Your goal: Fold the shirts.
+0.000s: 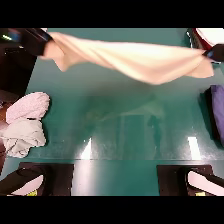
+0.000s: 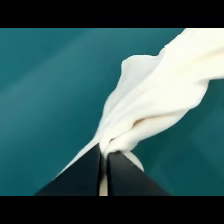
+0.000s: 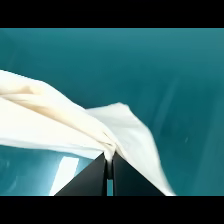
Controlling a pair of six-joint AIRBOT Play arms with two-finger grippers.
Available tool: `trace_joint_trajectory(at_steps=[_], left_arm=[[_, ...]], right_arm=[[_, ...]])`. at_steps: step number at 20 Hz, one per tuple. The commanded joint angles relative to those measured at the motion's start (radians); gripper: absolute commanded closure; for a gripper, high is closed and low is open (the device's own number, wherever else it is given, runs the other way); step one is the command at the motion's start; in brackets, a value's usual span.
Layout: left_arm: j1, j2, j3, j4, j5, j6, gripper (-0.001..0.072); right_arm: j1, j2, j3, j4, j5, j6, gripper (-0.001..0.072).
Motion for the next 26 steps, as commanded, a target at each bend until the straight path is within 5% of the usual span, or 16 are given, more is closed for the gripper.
trace_joint_trajectory(at_steps=[1,5,8,14,20,21,22,23,24,26], left_arm=[[0.000,0.108,0.145,-0.001,0.002,-0.016,0.0678],[0.000,0.177,0.234,-0.008,-0.014,-0.080,0.0678],[0.000,0.181,0.238,-0.035,-0.151,-0.105,0.0678],[0.000,0.177,-0.225,-0.143,-0.275,-0.140,0.0678],[0.000,0.169,-0.763,-0.165,0.036,-0.069,0.0659],[0.001,0.152,-0.768,-0.134,0.060,-0.077,0.0401],[0.001,0.145,-0.760,-0.088,0.077,-0.101,0.0146],[0.001,0.145,-0.743,-0.025,0.084,-0.123,0.0133],[0.001,0.145,-0.718,0.041,0.072,-0.137,0.0133],[0.009,0.146,-0.671,0.131,0.015,-0.187,0.0133]], right_arm=[[-0.004,0.126,0.135,-0.001,0.002,0.006,0.0697],[-0.003,0.231,0.187,0.000,0.011,0.041,0.0697],[0.008,0.296,0.083,0.001,0.046,0.091,0.0696],[0.156,0.344,-0.375,0.001,0.130,0.153,0.0696],[0.192,0.317,-0.691,0.003,-0.022,0.152,0.0693],[0.176,0.304,-0.695,0.009,-0.031,0.152,0.0679],[0.154,0.287,-0.689,0.008,-0.024,0.152,0.0496],[0.132,0.271,-0.675,0.008,-0.006,0.152,0.0279],[0.105,0.253,-0.652,0.008,0.020,0.152,0.0221],[0.057,0.220,-0.592,0.008,0.085,0.152,0.0222]])
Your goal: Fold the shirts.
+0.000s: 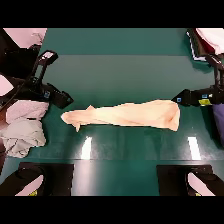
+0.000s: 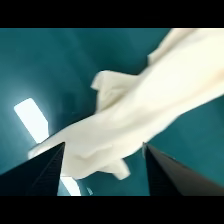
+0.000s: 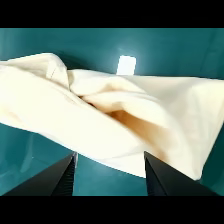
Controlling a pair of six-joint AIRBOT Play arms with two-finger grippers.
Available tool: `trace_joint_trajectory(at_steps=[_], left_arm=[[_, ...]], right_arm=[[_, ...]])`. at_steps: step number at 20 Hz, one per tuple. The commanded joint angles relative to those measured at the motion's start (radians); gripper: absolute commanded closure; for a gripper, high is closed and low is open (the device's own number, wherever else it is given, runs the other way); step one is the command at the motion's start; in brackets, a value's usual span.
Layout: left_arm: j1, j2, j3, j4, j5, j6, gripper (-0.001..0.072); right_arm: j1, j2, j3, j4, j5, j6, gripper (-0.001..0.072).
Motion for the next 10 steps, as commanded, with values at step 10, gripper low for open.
trace_joint_trajectory(at_steps=[10], left_arm=[[0.339,-0.006,-0.415,-0.357,0.089,0.017,0.0134]], right_arm=[[-0.085,-0.051,0.095,0.003,0.067,0.001,0.0224]])
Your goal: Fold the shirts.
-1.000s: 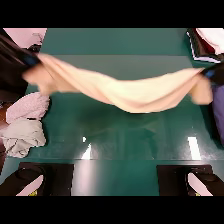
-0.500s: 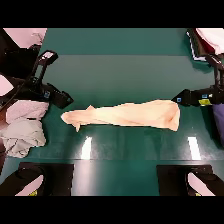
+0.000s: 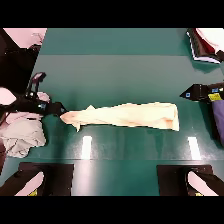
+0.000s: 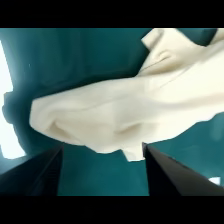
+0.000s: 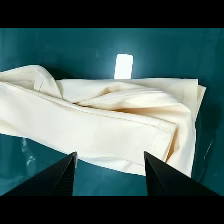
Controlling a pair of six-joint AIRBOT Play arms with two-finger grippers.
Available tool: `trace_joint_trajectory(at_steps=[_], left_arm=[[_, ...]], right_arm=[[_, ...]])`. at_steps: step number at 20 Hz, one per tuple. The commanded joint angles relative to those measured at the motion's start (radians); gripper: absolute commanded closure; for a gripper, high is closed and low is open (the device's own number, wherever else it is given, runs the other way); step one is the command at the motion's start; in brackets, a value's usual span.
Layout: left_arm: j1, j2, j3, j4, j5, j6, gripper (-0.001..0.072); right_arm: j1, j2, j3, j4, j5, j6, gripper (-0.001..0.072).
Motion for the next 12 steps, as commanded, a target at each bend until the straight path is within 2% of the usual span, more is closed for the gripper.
trace_joint_trajectory(at_steps=[1,2,4,5,12], left_arm=[[0.085,0.000,-0.150,-0.193,0.040,0.086,0.0155],[0.085,0.000,-0.171,-0.201,0.046,0.088,0.0195],[0.085,0.000,-0.190,-0.215,0.088,0.096,0.0197],[0.085,0.000,-0.190,-0.229,0.107,0.097,0.0224],[0.085,-0.080,-0.190,-0.243,0.093,0.111,0.0225]], right_arm=[[-0.003,-0.002,0.006,0.000,-0.004,0.000,0.0224],[-0.003,-0.002,0.006,0.000,-0.004,0.000,0.0224],[-0.003,-0.002,0.006,0.000,-0.004,0.000,0.0225],[-0.003,-0.002,0.006,0.000,-0.003,0.000,0.0225],[-0.003,-0.002,0.006,0.000,0.010,0.000,0.0226]])
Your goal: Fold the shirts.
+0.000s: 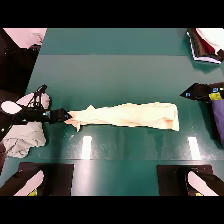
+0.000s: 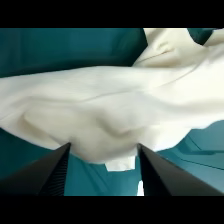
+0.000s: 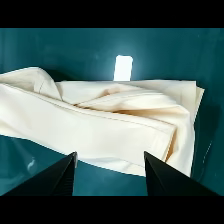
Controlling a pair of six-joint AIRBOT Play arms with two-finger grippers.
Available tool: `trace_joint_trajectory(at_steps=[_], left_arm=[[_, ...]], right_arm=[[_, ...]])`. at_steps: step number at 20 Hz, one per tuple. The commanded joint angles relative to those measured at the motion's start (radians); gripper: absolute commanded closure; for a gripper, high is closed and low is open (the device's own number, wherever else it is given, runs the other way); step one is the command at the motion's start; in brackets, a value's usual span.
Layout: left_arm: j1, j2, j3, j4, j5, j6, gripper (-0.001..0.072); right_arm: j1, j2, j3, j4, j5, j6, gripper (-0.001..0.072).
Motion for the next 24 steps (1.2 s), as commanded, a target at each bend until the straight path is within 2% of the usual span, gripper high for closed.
trace_joint_trajectory(at_steps=[1,2,3,4,6,9,14,22,23,24], left_arm=[[0.002,-0.067,-0.005,-0.034,-0.006,0.007,0.0227],[0.002,-0.079,-0.005,-0.056,0.005,0.008,0.0352],[0.002,-0.081,-0.005,-0.082,0.029,0.023,0.0550],[0.002,-0.081,-0.002,-0.113,0.052,0.060,0.0679],[0.002,-0.081,0.030,-0.129,0.050,0.068,0.0679],[0.002,-0.081,0.133,-0.128,-0.038,0.085,0.0678],[0.002,-0.081,0.208,-0.129,-0.077,0.085,0.0678],[0.002,-0.081,0.208,-0.129,-0.084,0.085,0.0678],[0.002,-0.081,0.208,-0.128,-0.085,0.085,0.0678],[0.002,-0.081,0.208,-0.127,-0.089,0.085,0.0678]], right_arm=[[0.000,-0.001,0.001,0.000,0.010,0.000,0.0226],[0.000,-0.001,0.001,0.000,0.010,0.000,0.0230],[0.000,-0.001,0.001,0.000,0.010,0.000,0.0231],[0.000,-0.001,0.000,0.000,0.014,0.000,0.0231],[0.000,-0.001,-0.007,-0.008,0.019,0.000,0.0232],[0.000,-0.001,-0.098,-0.008,0.002,-0.001,0.0231],[0.003,-0.079,-0.272,-0.008,-0.151,-0.020,0.0231],[0.103,-0.294,-0.184,-0.005,-0.158,-0.035,0.0267],[0.117,-0.304,-0.171,-0.013,-0.155,-0.035,0.0367],[0.127,-0.307,-0.158,-0.024,-0.155,-0.035,0.0532]])
